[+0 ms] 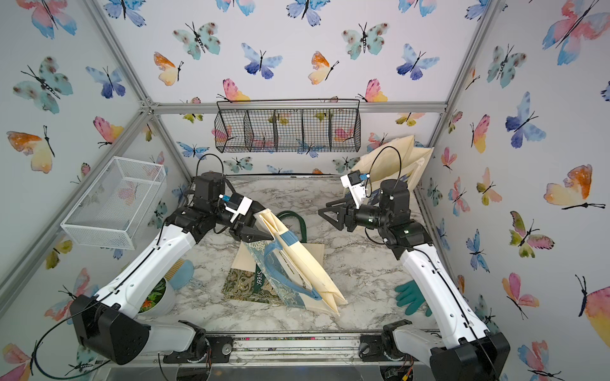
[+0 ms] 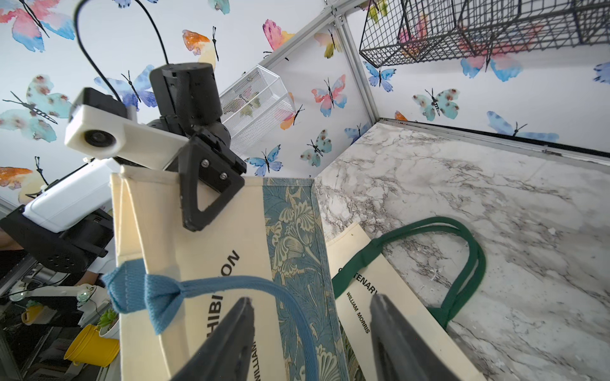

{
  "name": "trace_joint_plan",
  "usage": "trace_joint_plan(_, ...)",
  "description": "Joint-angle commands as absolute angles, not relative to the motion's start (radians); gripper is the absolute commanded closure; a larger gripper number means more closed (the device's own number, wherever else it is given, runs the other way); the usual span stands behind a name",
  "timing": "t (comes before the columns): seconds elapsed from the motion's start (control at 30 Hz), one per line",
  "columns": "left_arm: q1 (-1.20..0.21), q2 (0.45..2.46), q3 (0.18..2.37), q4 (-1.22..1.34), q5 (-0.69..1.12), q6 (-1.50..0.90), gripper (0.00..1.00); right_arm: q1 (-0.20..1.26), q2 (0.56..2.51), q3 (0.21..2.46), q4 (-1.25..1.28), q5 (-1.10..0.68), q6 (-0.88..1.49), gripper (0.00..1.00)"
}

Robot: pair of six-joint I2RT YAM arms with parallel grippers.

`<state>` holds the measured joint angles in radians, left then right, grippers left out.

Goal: Put away the canvas bag
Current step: Press the canvas bag.

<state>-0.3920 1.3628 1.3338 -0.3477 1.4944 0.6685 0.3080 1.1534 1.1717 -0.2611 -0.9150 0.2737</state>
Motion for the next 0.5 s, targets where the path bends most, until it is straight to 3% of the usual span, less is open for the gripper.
trace_joint_plan(0.0, -0.385, 1.388, 1.389, -0.296, 1.529, 0.565, 1.00, 0.304, 1.117, 1.162, -0.261, -0.902, 0.287, 0.40)
trace_joint_plan(0.23, -0.384, 1.417, 1.443, -0.218, 1.509, 0.443, 1.00, 0.304, 1.086, 1.089, -0.192, -0.830, 0.372, 0.41)
trace_joint_plan(0.47, -0.362, 1.435, 1.460, -0.201, 1.506, 0.440, 1.00, 0.304, 1.080, 1.027, -0.079, -0.890, 0.502, 0.42)
